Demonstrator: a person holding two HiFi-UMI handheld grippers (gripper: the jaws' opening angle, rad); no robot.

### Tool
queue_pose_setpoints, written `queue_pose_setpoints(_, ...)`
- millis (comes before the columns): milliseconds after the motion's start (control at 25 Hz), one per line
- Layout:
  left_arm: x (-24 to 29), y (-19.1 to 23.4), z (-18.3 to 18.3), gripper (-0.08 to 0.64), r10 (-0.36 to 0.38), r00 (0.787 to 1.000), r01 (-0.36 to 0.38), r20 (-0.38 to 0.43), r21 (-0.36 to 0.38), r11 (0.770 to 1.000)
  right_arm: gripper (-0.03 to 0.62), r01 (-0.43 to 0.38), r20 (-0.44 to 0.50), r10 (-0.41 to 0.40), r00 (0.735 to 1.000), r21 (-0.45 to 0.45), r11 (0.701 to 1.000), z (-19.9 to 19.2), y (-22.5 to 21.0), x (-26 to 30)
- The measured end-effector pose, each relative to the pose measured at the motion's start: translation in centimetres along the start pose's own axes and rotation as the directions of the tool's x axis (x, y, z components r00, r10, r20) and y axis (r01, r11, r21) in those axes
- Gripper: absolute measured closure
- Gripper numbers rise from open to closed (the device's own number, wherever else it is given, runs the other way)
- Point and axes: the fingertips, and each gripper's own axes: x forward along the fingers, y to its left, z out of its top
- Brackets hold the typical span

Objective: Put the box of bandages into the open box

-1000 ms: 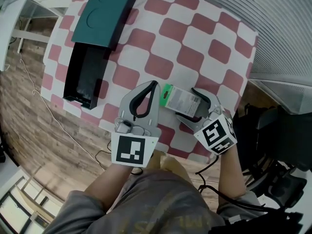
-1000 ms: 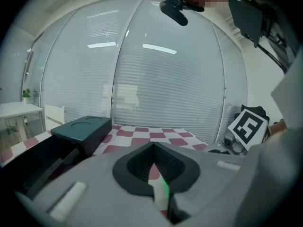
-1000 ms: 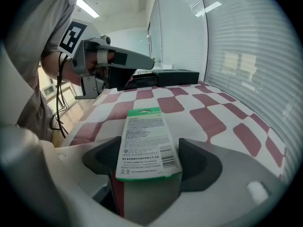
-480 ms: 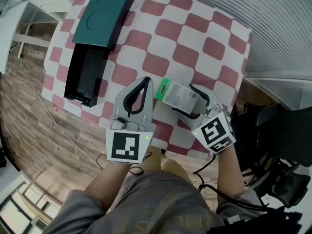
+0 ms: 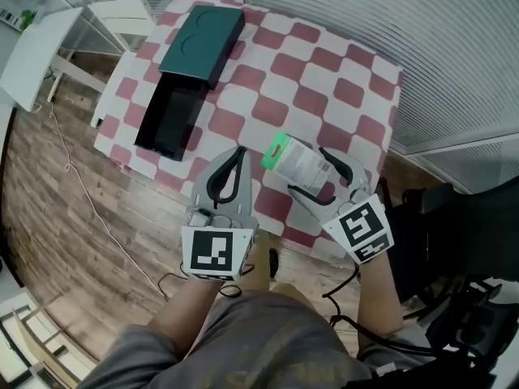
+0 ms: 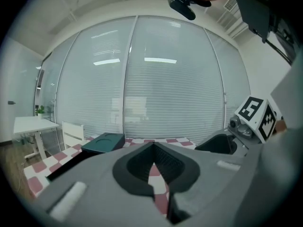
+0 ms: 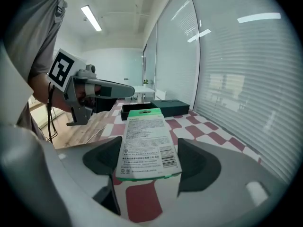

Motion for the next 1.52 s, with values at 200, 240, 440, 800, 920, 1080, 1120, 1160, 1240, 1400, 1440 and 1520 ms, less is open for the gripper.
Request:
queue_pose_setpoints(200, -5.7, -1.3, 1.7, 0.56, 0.029, 0.999, -0.03, 0.03, 0.006, 1.0, 0.196, 0.004, 0.042, -0.003, 0.999, -0.017, 1.0, 1.9, 3.4, -3.1)
queue_pose_setpoints(240, -6.8, -1.6, 2.0, 0.56, 0.037, 0.999, -0.037, 0.04, 0.011, 0.999, 0.196, 0.007, 0.048, -0.006, 0.999, -0.025, 1.0, 2.1, 4.1, -3.6)
queue_pose_setpoints(440, -12.3, -2.9, 2.4, 0.56, 0.071, 0.997, -0.071, 0.036, -0.007, 0.997, 0.196, -0.006, 0.064, 0.009, 0.998, -0.045, 0.999, 2.1, 8.0, -6.1)
queue_pose_setpoints(800, -17.5, 0.0, 3.7, 0.56, 0.182, 0.981, -0.182, 0.064, -0.01, 0.983, 0.196, -0.059, 0.07, 0.066, 0.995, -0.095, 0.994, 3.4, 11.8, -5.8)
queue_pose_setpoints(920, -17.8, 1.6, 3.8, 0.56, 0.211, 0.975, -0.21, 0.07, -0.021, 0.978, 0.196, -0.079, 0.083, 0.09, 0.992, -0.13, 0.988, 5.0, 12.3, -4.6)
queue_pose_setpoints(1080, -17.6, 4.2, 4.1, 0.56, 0.232, 0.969, -0.231, 0.088, -0.025, 0.973, 0.196, -0.092, 0.09, 0.108, 0.99, -0.166, 0.982, 7.0, 12.3, -2.3)
queue_pose_setpoints(1120, -17.5, 5.1, 4.2, 0.56, 0.236, 0.967, -0.235, 0.091, -0.027, 0.972, 0.196, -0.094, 0.09, 0.111, 0.99, -0.175, 0.98, 7.6, 12.4, -1.5)
queue_pose_setpoints(1160, -17.4, 6.1, 4.2, 0.56, 0.239, 0.966, -0.238, 0.093, -0.028, 0.971, 0.196, -0.098, 0.088, 0.115, 0.989, -0.183, 0.978, 8.3, 12.5, -0.7)
queue_pose_setpoints(1240, -16.9, 8.3, 4.2, 0.56, 0.241, 0.966, -0.239, 0.095, -0.031, 0.971, 0.196, -0.103, 0.076, 0.12, 0.99, -0.194, 0.976, 9.4, 12.7, 1.1)
queue_pose_setpoints(1400, -15.2, 13.5, 5.1, 0.56, 0.241, 0.964, -0.239, 0.111, -0.027, 0.971, 0.196, -0.109, 0.055, 0.122, 0.991, -0.204, 0.973, 11.8, 12.0, 5.5)
queue_pose_setpoints(1440, -14.7, 14.8, 5.3, 0.56, 0.239, 0.965, -0.238, 0.11, -0.026, 0.971, 0.196, -0.112, 0.045, 0.124, 0.991, -0.206, 0.972, 12.4, 11.9, 6.7)
queue_pose_setpoints(1520, -13.9, 17.2, 5.5, 0.56, 0.235, 0.967, -0.233, 0.101, -0.03, 0.972, 0.196, -0.123, 0.017, 0.129, 0.991, -0.211, 0.97, 13.1, 11.8, 9.0)
